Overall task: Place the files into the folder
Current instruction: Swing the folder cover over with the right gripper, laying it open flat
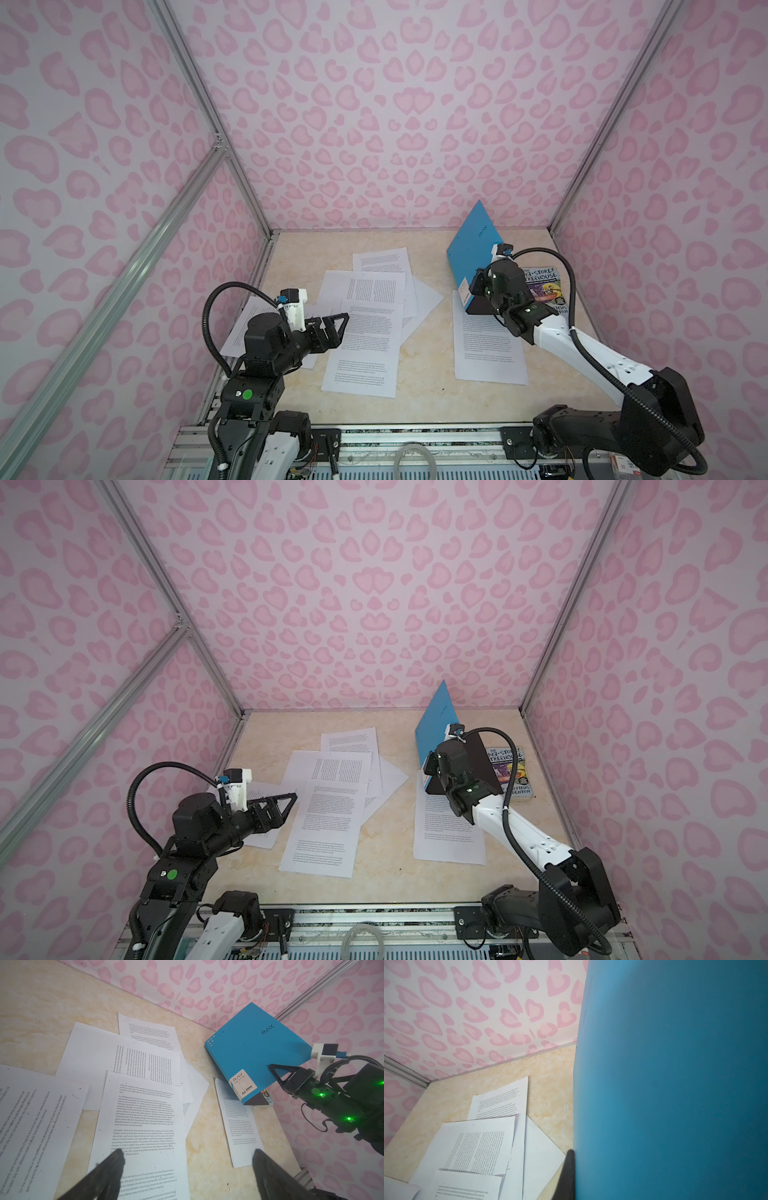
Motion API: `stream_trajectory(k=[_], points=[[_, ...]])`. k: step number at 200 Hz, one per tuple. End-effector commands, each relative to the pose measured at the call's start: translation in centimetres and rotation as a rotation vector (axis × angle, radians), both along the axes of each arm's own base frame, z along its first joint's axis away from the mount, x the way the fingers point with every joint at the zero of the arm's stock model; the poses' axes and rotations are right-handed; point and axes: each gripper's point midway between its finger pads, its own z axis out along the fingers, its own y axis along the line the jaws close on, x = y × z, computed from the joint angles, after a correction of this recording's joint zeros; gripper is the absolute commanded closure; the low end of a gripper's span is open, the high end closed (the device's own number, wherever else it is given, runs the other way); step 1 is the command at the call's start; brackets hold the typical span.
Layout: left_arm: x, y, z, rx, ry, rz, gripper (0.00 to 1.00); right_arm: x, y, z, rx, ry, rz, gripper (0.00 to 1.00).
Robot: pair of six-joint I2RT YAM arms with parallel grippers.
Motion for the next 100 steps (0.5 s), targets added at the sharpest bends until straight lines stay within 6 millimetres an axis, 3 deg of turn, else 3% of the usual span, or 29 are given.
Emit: stream_trajectory(k=[1,81,100], points=[[0.0,0.0,0.0,-0.004,-0.001,-0.002,0.03,-0.4,-1.0,0.2,-0.12,-0.035,-0.067,1.0],[-0.1,0.0,0.1,-0.005,-0.006,-0.001,0.03,-3.7,2.4,-2.7,-0.347,-0.037,-0.009,1.0],[0.0,0.0,0.1,-0.005,-0.003,-0.002,0.03,-4.6,3.8,-3.4,-0.408,-0.036,0.035,0.85]])
